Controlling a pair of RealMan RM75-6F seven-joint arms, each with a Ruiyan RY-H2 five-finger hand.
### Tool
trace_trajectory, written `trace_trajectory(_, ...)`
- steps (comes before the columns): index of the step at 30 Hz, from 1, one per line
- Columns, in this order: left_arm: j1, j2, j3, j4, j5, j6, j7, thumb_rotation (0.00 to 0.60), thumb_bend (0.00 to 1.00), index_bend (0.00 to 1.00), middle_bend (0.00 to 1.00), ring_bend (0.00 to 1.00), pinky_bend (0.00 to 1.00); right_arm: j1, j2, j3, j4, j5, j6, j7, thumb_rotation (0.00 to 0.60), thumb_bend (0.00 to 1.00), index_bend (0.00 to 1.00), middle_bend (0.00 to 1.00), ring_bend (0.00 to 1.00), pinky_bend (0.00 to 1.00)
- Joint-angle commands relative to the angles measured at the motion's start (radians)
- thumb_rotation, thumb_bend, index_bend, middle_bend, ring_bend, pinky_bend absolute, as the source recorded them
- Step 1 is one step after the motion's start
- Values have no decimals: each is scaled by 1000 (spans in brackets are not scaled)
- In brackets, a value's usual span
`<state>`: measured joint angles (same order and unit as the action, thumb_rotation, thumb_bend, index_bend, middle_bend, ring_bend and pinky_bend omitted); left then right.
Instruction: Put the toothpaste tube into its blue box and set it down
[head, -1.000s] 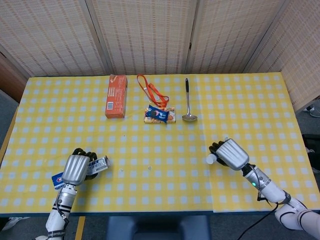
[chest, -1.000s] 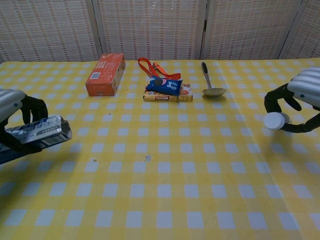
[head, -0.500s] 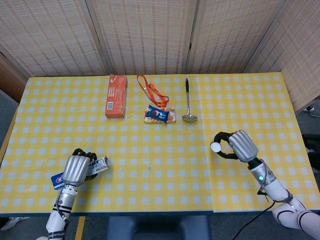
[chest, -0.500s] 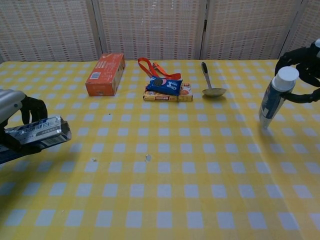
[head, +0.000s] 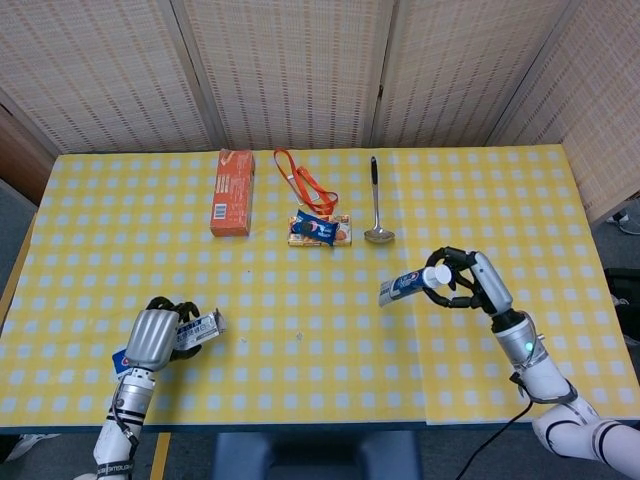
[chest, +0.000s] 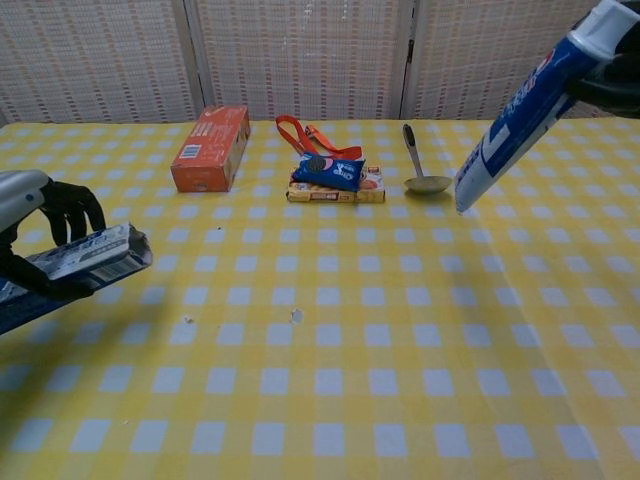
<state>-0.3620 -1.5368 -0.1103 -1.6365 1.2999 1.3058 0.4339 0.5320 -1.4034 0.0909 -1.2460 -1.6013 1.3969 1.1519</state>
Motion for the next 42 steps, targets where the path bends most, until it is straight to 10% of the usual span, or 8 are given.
trace_trajectory(1,-3,3,-14,-70,-17,-8,-24,600,164,466,679,494,309,16,58,37,-136,13,-7,157,600,425,888,664,808,1000)
trace_trajectory(42,-94,-86,-96,-352,-34,-20,-74,600,163,481,679,481,314,103,-122,117,-191,73,-136,593,600,425,888,664,807,1000)
